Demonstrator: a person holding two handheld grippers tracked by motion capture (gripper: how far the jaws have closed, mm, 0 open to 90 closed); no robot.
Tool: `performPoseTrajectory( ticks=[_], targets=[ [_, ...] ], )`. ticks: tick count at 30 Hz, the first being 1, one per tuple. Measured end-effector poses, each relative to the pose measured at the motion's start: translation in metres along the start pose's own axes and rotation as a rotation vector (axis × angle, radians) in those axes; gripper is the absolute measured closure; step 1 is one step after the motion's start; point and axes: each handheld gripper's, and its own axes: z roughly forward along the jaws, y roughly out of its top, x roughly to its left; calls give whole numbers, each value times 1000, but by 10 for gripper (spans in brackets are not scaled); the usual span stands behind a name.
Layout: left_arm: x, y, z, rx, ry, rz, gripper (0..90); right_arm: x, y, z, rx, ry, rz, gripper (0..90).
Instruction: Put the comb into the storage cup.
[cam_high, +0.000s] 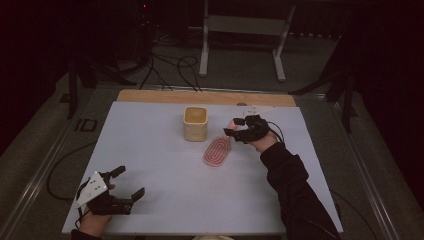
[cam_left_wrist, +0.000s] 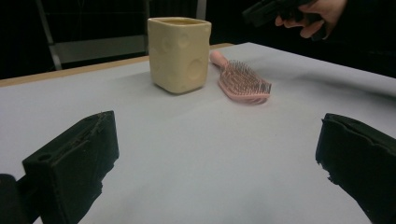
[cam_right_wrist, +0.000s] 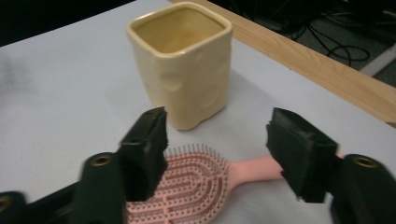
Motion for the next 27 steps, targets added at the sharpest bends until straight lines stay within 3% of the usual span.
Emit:
performPoseTrajectory(
  ticks=[12,17,22,27],
  targets=[
    [0,0,0,-4,-3,-3,1,-15,0,21,46,-53,8,590],
    [0,0,-1,-9,-6,-8,1,-21,1,34,79,-103,11,741],
    [1,0,-1,-10,-7,-11,1,-29,-1,48,112,-122,20,878],
    [1,0,-1,-10,-8,-12,1,-36,-3,60,147,-148,15,900]
  ],
)
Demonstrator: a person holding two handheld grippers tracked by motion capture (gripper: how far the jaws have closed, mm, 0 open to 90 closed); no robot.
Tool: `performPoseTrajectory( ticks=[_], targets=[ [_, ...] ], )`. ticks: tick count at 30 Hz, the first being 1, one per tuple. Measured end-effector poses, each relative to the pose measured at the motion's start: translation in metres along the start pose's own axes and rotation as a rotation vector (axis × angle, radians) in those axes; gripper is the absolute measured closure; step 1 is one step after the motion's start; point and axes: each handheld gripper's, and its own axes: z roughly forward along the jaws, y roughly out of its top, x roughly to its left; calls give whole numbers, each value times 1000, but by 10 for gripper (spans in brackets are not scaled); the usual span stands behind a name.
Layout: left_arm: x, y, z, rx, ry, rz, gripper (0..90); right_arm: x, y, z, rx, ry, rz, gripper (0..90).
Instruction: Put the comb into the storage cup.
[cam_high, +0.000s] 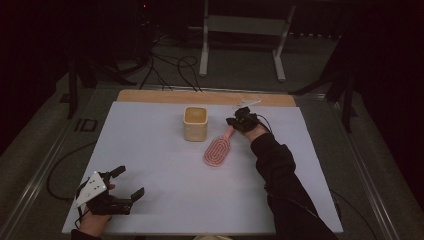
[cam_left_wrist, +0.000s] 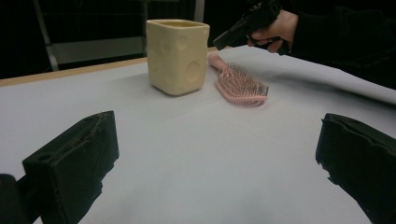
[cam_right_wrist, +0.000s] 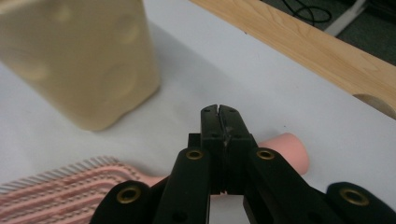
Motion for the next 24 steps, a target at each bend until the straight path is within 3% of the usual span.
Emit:
performPoseTrajectory(
  ticks=[6,20,24],
  targets=[
    [0,-1,1,2,-1,-3,1,-3,-1,11,19,-10,22,900],
    [2,-1,1,0,-4,-8,1,4,-7,28,94,-6,-31,900],
    [1,-1,1,6,-3,-5,1,3,-8,27,91,3,-19,900]
  ],
)
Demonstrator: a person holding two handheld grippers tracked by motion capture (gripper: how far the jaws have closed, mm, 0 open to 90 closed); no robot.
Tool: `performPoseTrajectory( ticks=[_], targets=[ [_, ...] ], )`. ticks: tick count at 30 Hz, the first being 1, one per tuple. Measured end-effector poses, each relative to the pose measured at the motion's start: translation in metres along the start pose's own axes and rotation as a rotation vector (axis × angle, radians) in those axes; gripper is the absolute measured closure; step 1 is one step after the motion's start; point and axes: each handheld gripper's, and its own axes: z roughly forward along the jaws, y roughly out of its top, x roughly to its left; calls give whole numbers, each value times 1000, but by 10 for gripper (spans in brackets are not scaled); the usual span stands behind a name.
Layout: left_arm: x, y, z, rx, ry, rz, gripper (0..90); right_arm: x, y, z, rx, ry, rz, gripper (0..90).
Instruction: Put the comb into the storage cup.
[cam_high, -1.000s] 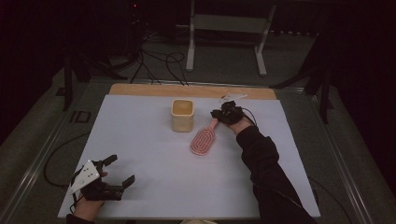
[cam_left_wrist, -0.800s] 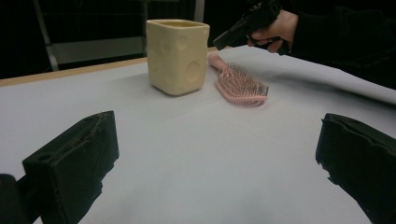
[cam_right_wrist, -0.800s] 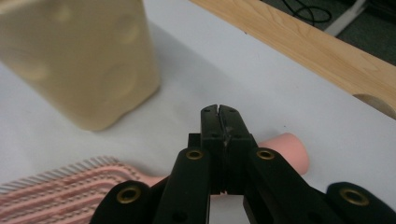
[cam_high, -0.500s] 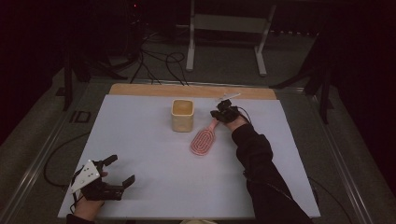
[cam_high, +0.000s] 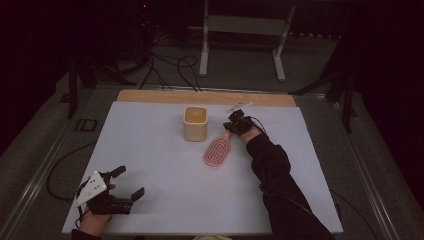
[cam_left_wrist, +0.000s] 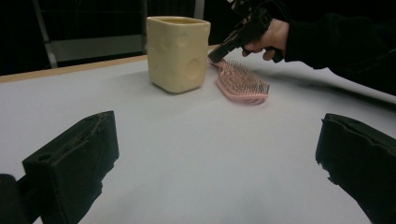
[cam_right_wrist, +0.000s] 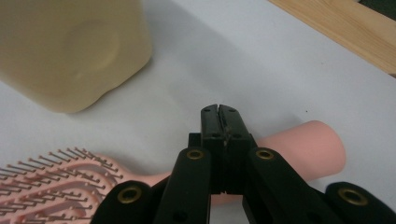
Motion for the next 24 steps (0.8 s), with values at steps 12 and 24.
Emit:
performPoseTrajectory(
  ticks=[12,24],
  targets=[
    [0,0,0,-4,-1,0,1,1,-1,-2,48,3,-40,900],
    [-1,0,1,-3,-1,1,1,-2,-12,-16,95,0,-58,900]
  ],
)
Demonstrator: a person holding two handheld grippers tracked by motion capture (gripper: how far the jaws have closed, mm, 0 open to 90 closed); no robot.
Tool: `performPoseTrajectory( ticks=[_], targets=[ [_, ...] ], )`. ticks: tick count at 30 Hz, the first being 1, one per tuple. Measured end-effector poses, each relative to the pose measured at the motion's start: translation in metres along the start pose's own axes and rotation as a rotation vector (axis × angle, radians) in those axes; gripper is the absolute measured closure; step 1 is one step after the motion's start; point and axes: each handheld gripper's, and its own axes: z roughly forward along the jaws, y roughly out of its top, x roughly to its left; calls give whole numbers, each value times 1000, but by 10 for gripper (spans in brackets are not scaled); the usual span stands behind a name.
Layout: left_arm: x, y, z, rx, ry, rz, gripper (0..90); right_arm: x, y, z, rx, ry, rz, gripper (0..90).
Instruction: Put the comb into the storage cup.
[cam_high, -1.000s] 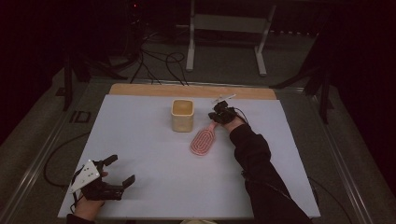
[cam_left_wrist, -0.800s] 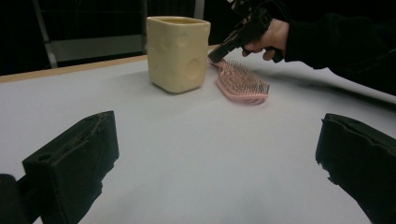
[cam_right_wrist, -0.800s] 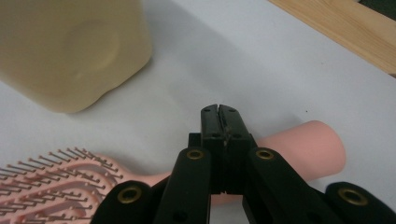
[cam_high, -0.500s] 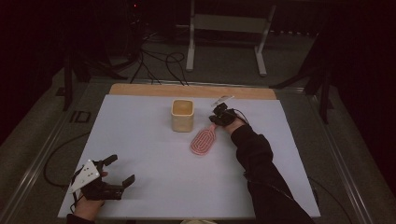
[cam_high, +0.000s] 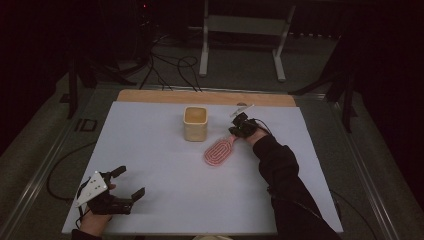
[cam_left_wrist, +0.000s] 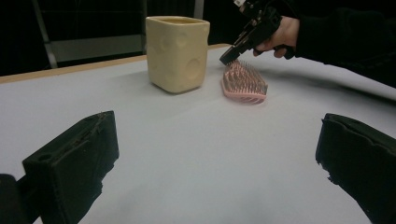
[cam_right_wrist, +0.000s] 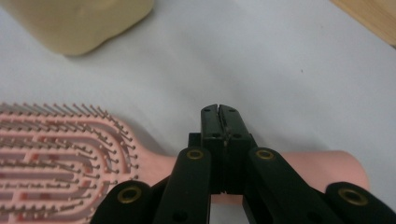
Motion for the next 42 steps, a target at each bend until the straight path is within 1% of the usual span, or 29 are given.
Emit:
performPoseTrajectory(
  ticks=[4,9,19,25,28,29,34,36,40,42],
  targets=[
    [0,0,0,3,1,4,1,-1,-5,-4,9,11,-2,900],
    [0,0,0,1,1,4,1,1,-9,-9,39,12,-21,900],
    [0,0,0,-2,1,1,1,6,-24,-20,80,16,-35,900],
    [-1,0,0,3,0,4,1,8,-37,-31,88,3,-29,900],
    [-1,1,0,2,-1,4,1,9,-41,-34,86,6,-21,900],
    [-1,1,0,2,1,4,1,9,-47,-37,83,8,-16,900],
    [-1,1,0,2,1,4,1,10,-59,-45,87,19,-11,900],
    [0,0,1,1,1,2,1,12,-63,-47,86,18,1,900],
    [0,1,0,2,1,3,1,16,-70,-54,83,21,-5,900],
    [-1,1,1,3,2,2,1,18,-73,-57,82,25,4,900]
  ],
)
